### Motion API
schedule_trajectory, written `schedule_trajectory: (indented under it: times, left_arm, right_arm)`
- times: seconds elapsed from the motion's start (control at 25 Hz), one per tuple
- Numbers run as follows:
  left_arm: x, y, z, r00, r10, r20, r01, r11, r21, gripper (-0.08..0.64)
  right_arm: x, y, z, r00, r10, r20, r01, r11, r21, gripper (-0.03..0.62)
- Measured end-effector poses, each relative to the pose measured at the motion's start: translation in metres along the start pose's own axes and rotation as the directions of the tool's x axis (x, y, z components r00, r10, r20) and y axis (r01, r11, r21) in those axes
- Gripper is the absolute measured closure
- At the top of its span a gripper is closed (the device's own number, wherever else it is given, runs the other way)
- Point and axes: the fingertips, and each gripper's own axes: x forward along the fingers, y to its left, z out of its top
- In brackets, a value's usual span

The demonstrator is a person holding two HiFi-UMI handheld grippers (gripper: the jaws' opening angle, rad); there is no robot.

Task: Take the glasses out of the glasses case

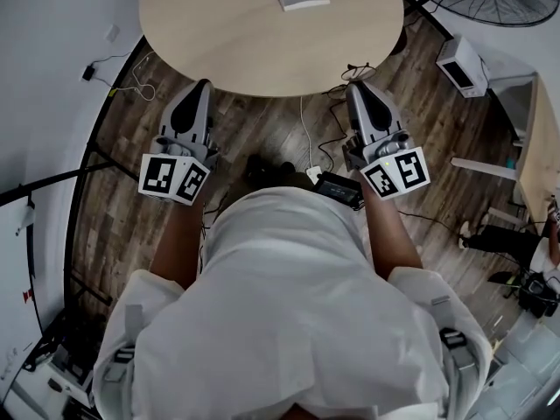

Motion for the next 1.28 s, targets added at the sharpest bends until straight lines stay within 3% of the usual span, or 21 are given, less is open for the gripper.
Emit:
schedule_trajectory:
  times: [0.2, 0.56, 0.8, 1.12, 1.28]
  left_arm:
    - [0.005, -0.038, -0.019, 0.998, -0.008, -0.054, 0.010, 0.999, 0.035, 0.554]
    - [0.007, -0.107, -0.027, 0.997, -0.013, -0.077, 0.021, 0.995, 0.101, 0.557]
    - [0.003, -0.152, -0.034, 0.989, -0.102, -0.112, 0.120, 0.978, 0.172, 0.554]
    - [0.004, -0.161, -0.036, 0.981, -0.125, -0.150, 0.152, 0.971, 0.184, 0.552]
    - [0.009, -0.176, -0.045, 0.965, -0.177, -0.193, 0.220, 0.949, 0.226, 0.552]
  right_arm:
    - [-0.023, -0.009, -0.009, 1.000, 0.015, -0.005, -0.015, 1.000, 0.023, 0.561]
    - [-0.079, -0.035, -0.025, 1.000, 0.011, -0.015, -0.011, 0.999, 0.038, 0.561]
    - [-0.103, -0.036, -0.030, 0.999, 0.050, -0.010, -0.049, 0.997, 0.063, 0.561]
    - [-0.115, -0.035, -0.030, 0.998, 0.058, -0.008, -0.057, 0.998, 0.033, 0.561]
    - [-0.115, -0.034, -0.032, 0.999, 0.045, -0.019, -0.045, 0.999, 0.022, 0.561]
